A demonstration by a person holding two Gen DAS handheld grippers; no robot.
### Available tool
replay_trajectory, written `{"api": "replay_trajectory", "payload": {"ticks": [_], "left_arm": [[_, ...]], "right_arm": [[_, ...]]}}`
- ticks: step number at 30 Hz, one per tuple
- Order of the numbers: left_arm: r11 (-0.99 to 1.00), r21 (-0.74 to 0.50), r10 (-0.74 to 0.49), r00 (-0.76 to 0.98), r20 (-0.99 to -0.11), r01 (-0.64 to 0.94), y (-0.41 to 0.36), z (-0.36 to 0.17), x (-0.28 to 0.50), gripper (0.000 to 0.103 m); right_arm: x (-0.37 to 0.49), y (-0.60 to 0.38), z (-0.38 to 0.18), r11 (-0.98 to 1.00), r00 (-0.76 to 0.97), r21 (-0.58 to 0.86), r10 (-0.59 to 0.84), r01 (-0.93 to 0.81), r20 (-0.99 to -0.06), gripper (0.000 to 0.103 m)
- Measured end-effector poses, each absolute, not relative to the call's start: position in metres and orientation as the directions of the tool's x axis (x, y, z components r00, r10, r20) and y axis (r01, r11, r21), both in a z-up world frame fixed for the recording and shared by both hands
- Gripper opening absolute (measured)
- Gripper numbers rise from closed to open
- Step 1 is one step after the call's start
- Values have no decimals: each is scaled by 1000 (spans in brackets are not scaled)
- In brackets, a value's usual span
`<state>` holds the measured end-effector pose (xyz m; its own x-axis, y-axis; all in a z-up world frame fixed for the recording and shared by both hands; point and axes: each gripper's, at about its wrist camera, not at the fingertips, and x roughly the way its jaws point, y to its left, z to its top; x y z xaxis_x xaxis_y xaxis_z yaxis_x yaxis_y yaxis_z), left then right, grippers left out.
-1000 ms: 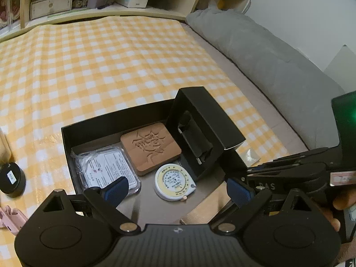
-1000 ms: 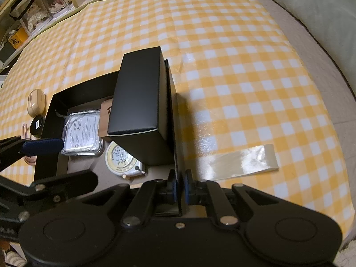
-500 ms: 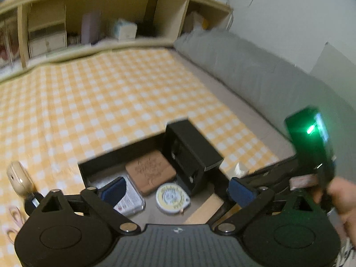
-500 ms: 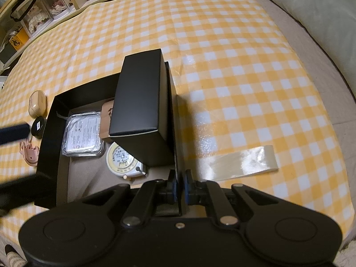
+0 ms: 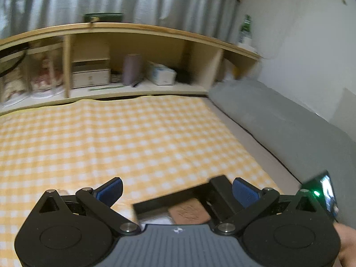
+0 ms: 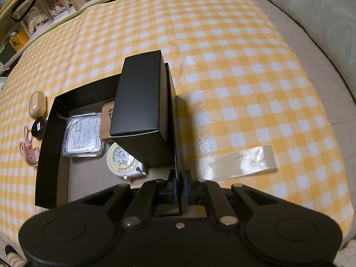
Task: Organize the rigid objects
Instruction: 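Lift the left gripper away from the tray, then move the left gripper toward the black round jar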
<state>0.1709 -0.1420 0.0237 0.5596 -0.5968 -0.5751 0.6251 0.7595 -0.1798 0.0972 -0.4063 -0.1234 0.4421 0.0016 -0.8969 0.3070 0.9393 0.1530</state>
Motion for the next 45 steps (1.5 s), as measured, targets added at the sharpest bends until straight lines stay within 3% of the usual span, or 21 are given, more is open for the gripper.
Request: {"api": "replay_trajectory", "payload": {"ticks": [11, 21, 27, 45], "left_arm": [[878, -129, -433, 651, -623, 460, -107, -9, 221, 103], [935, -116, -306, 601, -738, 334, -67, -66, 265, 99], [927, -115, -308, 551, -776, 356, -64, -87, 272, 91], [902, 81, -177, 535, -826, 424, -80, -133, 282, 91]], "right_arm": [[97, -407, -123, 939, 442, 152, 1, 307, -897, 7], [97, -406, -124, 939, 442, 153, 1, 309, -897, 7], [97, -406, -123, 939, 440, 151, -1, 309, -898, 7], [98, -400, -119, 952, 459, 99, -48, 291, -887, 6]]}}
